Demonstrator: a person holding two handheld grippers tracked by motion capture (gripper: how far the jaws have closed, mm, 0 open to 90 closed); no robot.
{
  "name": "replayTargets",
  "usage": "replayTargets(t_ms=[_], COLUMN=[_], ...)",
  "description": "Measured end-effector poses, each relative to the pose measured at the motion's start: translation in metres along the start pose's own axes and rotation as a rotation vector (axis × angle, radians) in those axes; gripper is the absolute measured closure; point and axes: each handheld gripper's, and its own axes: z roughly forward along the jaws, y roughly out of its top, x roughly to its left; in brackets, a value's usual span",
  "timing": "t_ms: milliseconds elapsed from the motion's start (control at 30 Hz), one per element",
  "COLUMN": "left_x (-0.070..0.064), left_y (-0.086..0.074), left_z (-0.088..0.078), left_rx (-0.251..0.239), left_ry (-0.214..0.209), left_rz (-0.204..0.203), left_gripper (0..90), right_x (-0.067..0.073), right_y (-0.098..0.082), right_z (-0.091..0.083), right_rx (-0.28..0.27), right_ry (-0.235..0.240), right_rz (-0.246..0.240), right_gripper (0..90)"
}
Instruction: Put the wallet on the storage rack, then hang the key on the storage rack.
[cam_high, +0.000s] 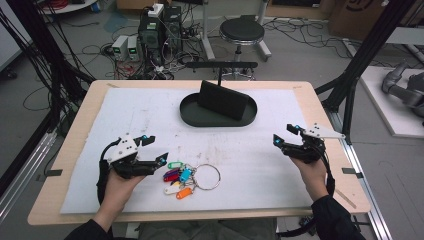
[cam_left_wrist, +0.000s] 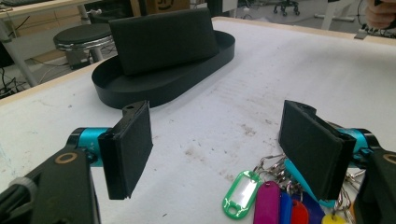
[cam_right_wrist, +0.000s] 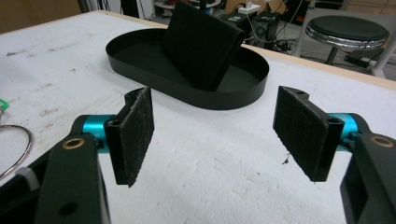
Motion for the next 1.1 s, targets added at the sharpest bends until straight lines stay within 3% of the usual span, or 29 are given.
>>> replayTargets(t_ms=[233, 333, 433, 567, 667, 767, 967, 1100], left_x=[0.004, 0.002, 0.001, -0.001, -0.006, -0.012, -0.022, -0.025], left_y=[0.002, 0.004, 0.006, 0.008, 0.011, 0.013, 0.014, 0.014], left_z=[0.002, 0.002, 0.003, 0.006, 0.010, 0.014, 0.032, 0.046], left_rx=[-0.014, -0.026, -0.023, -0.016, -0.017, -0.015, 0.016, 0.052], left_ry=[-0.026, -0.047, -0.042, -0.051, -0.081, -0.090, -0.125, -0.164], left_rz=[-0.057, -0.049, -0.037, -0.058, -0.062, -0.053, -0.044, -0.077], left_gripper=[21.7, 21.7, 21.7, 21.9, 23.3, 23.4, 30.5, 30.5], right_x=[0.001, 0.000, -0.002, -0.007, -0.007, -0.008, -0.006, -0.006], right_y=[-0.001, -0.002, -0.003, -0.006, -0.006, -0.007, -0.009, -0.010], right_z=[-0.002, -0.002, -0.001, 0.001, 0.000, 0.001, 0.007, 0.006], right_rx=[-0.005, 0.000, 0.006, 0.032, 0.029, 0.050, 0.093, 0.097], right_ry=[-0.008, -0.006, -0.009, -0.010, 0.005, 0.043, 0.069, 0.067], right_rz=[-0.010, -0.019, -0.021, -0.020, -0.021, -0.023, -0.033, -0.040], right_gripper=[29.1, 28.8, 28.8, 28.8, 29.2, 29.1, 26.0, 26.0])
